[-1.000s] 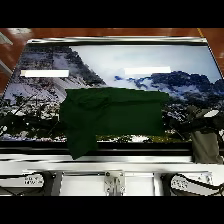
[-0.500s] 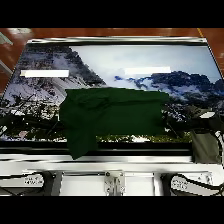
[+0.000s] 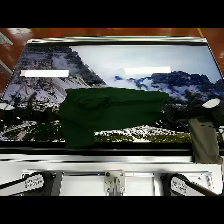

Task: Fold the shirts.

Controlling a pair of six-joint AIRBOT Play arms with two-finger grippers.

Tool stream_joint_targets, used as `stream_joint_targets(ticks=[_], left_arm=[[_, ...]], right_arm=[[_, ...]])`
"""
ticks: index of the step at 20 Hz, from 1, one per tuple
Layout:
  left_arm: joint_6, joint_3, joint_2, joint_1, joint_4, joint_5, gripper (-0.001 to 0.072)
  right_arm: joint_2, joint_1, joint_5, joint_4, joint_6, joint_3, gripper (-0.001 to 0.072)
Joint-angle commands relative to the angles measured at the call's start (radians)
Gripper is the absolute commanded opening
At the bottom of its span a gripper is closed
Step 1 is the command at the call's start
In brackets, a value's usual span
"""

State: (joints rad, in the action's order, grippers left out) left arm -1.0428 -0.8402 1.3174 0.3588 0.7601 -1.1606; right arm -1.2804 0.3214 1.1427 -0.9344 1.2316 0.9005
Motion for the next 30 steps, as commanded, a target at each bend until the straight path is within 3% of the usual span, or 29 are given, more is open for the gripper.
stream_joint_targets(ticks=[1, 9, 14, 17, 23, 30], left_arm=[[0.021, -0.196, -0.21, 0.0, -0.002, 0.024, 0.004], [-0.052, -0.869, -0.703, -0.003, 0.011, 0.269, 0.004], [-0.278, -0.921, -0.863, -0.003, 0.263, 0.253, 0.004], [-0.343, -0.921, -0.901, -0.003, 0.342, 0.168, 0.004], [-0.312, -0.919, -0.893, -0.003, 0.42, -0.14, 0.0041], [-0.301, -0.646, -0.775, -0.003, 0.436, -0.289, 0.0041]], right_arm=[[0.179, -0.005, 0.032, 0.014, -0.075, 0.211, 0.0064], [0.63, -0.005, -0.14, -0.03, -0.058, 0.702, 0.0064], [0.821, -0.005, -0.131, -0.289, 0.087, 0.755, 0.0064], [0.893, -0.005, -0.108, -0.374, 0.127, 0.754, 0.0064], [0.853, -0.005, 0.252, -0.517, 0.13, 0.754, 0.0064], [0.587, -0.005, 0.595, -0.581, 0.154, 0.646, 0.0064]])
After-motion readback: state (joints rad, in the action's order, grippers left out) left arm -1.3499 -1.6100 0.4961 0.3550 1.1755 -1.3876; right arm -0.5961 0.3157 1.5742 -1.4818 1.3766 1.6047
